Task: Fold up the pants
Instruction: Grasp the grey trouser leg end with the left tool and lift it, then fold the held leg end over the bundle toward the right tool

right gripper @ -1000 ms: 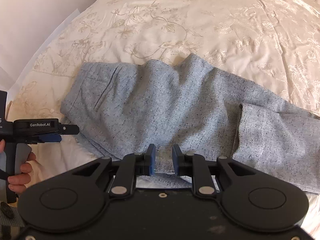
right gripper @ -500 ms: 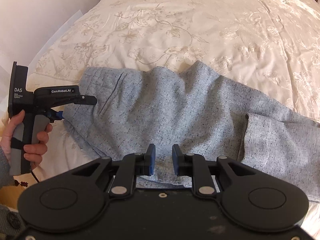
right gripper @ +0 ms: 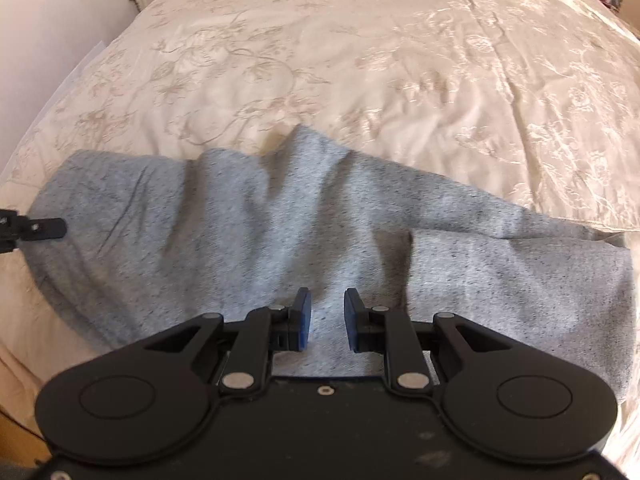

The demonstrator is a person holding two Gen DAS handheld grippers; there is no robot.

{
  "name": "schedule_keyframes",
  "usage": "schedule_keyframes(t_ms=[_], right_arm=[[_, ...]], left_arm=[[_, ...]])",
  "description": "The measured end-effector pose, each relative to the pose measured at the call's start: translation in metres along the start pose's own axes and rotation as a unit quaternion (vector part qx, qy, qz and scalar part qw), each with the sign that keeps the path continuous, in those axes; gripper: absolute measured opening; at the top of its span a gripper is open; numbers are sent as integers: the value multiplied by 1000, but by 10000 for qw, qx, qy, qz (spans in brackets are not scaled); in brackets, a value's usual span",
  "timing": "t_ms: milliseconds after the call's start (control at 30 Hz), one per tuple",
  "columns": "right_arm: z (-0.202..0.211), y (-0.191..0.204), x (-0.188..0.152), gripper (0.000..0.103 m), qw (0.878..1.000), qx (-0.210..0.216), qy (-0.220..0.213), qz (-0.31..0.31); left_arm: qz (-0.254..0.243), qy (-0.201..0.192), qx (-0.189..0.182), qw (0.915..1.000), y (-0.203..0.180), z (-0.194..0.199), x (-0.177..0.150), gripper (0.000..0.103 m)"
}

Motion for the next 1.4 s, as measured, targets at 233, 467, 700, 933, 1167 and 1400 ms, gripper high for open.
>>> schedule_keyframes(t_ms=[233, 467, 700, 933, 1167, 1400], right_arm=[[-35, -27, 12, 21, 9983, -503, -87, -271], [-90, -20, 4, 19, 9982, -390, 459, -83], [-40, -24, 1, 21, 9999, 19, -108, -132], [-58, -17, -40, 21, 9948, 706, 576, 453], [-9, -76, -18, 21, 9902, 1394, 87, -7], [11, -172, -26, 21, 9882, 1435, -106, -531]], left_arm=[[-220, -101, 46, 9997, -16, 11, 4, 15], [-368, -264, 52, 9990, -41, 24, 7, 14], [-558, -492, 117, 9972, -87, 40, 5, 14], [-830, -683, 362, 9935, -156, 45, -2, 14], [-1258, -892, 158, 9879, -266, 30, -9, 13], [-1597, -470, -550, 9845, -387, -58, -51, 1]])
Point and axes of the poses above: each gripper's, at about its wrist camera, not at the fingertips, and z roughly against the way its jaws point, y to its left, x to its top, the point moved 8 cm from there along -z, roughly the way its jaws point, and after that the axes turned 7 degrees about -x, right-handed, at the moved point
